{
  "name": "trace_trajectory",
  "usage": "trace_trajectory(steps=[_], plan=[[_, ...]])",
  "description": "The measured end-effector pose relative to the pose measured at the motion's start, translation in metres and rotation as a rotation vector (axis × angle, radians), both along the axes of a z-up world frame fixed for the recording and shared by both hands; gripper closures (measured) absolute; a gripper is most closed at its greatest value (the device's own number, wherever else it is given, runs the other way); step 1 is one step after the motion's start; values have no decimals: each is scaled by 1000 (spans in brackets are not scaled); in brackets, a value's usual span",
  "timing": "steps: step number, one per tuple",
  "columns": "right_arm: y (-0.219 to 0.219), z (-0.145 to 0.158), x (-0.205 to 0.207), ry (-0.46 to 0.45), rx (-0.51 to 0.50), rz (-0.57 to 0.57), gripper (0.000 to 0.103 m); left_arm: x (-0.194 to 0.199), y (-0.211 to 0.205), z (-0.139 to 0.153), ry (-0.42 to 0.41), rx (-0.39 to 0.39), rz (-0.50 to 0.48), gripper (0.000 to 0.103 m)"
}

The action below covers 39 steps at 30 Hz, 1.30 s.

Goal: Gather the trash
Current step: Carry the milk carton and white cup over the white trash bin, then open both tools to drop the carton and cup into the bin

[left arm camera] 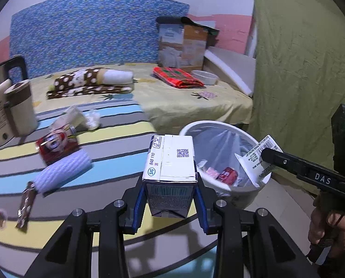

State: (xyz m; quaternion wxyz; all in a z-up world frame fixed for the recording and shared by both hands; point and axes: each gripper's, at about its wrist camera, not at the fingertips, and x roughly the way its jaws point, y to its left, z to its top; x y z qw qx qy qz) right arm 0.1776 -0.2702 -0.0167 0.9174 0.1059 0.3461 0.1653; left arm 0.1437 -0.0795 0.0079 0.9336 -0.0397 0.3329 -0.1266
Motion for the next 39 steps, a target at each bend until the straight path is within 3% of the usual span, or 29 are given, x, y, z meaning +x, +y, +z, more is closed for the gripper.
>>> trace_trajectory(steps=[10, 20, 31, 39], plan=[[-27, -11, 13, 12, -19, -81, 51, 39, -43, 1, -13, -19, -93, 65], [-45, -21, 25, 29, -55, -120, 51, 76, -74, -18, 21, -27, -148, 65], [-44, -33, 37, 78, -122, -102, 50, 98, -85, -41, 71, -44, -182, 65], [-43, -32, 36, 76, -141, -105, 47, 98, -84, -43, 77, -49, -188, 65]])
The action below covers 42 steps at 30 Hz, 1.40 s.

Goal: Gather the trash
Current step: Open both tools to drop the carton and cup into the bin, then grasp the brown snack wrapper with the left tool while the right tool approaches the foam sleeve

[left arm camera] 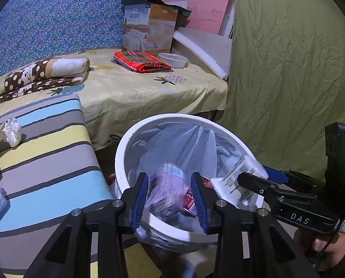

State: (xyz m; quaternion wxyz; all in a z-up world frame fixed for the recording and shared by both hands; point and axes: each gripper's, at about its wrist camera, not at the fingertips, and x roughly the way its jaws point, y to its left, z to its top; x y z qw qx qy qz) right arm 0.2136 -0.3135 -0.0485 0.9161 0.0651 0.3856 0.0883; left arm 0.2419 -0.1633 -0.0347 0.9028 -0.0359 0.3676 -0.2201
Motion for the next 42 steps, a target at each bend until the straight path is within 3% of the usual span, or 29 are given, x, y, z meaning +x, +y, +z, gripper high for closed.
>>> trace_trajectory(steps=[3, 15, 32, 42], plan=[[-2, 3, -4, -13, -1, -7, 37, -2, 4, 3, -3, -8, 10, 65], [13, 19, -26, -44, 30, 12, 37, -38, 34, 22, -44, -4, 74, 65], [78, 36, -61, -92, 84, 205, 37, -108, 91, 39, -101, 43, 206, 65], [104, 37, -69, -94, 98, 262, 37, -131, 126, 41, -109, 49, 286, 65]])
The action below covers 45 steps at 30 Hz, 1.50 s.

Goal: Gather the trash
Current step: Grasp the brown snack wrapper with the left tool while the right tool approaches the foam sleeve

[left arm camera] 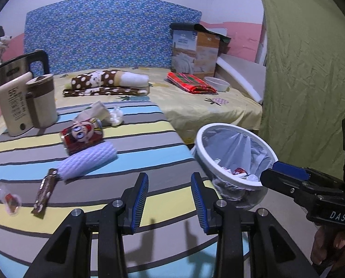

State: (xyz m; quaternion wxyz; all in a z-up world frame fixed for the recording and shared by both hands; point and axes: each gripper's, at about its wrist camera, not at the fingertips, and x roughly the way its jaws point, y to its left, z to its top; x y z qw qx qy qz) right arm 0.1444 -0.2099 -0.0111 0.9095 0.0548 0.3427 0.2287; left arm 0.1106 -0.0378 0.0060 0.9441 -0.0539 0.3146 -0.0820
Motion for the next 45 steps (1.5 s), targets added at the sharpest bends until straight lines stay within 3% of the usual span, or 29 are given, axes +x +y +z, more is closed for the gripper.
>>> trace_trajectory(steps=[25, 32, 40, 43, 45], plan=[[75, -6, 4, 42, 5, 144, 40, -13, 119, -23, 36, 29, 263, 65], [85, -9, 10, 52, -2, 155, 40, 8, 151, -44, 104, 44, 314, 65], [98, -14, 18, 76, -16, 174, 40, 32, 160, -69, 250, 32, 316, 65], [102, -14, 19, 78, -19, 180, 40, 37, 158, -70, 254, 55, 309, 66], [103, -15, 19, 81, -19, 182, 40, 41, 155, -71, 256, 85, 307, 75]])
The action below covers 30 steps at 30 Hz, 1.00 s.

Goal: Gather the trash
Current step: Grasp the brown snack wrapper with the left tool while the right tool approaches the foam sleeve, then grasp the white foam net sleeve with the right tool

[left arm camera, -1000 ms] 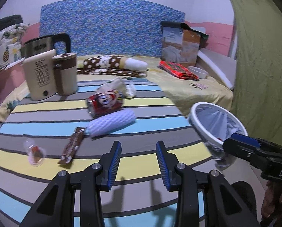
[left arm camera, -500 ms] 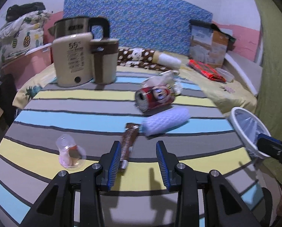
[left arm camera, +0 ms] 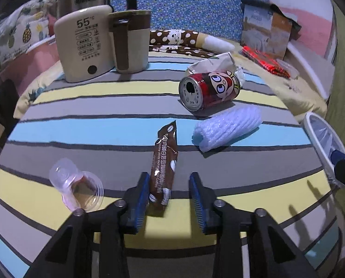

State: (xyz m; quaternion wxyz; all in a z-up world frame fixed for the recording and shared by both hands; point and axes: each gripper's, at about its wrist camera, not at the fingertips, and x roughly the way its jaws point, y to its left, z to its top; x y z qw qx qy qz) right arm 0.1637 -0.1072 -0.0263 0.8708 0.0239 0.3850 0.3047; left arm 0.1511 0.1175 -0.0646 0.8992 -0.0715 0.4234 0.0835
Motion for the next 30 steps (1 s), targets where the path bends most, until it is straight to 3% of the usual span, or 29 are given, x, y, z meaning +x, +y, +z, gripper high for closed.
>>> trace_trajectory(steps=[4, 9, 16, 26, 30], plan=[[-1, -1, 1, 7, 1, -3, 40, 7, -1, 0, 1, 9, -22, 80], [-7, -2, 3, 10, 3, -16, 40, 8, -21, 3, -14, 32, -132, 81], [-17, -3, 10, 18, 8, -48, 40, -12, -55, 10, -58, -45, -299, 81], [0, -9, 25, 55, 21, -46, 40, -22, -23, 16, -87, -54, -109, 81], [15, -17, 35, 76, 14, -68, 40, -26, -7, 18, -104, -70, -76, 81]])
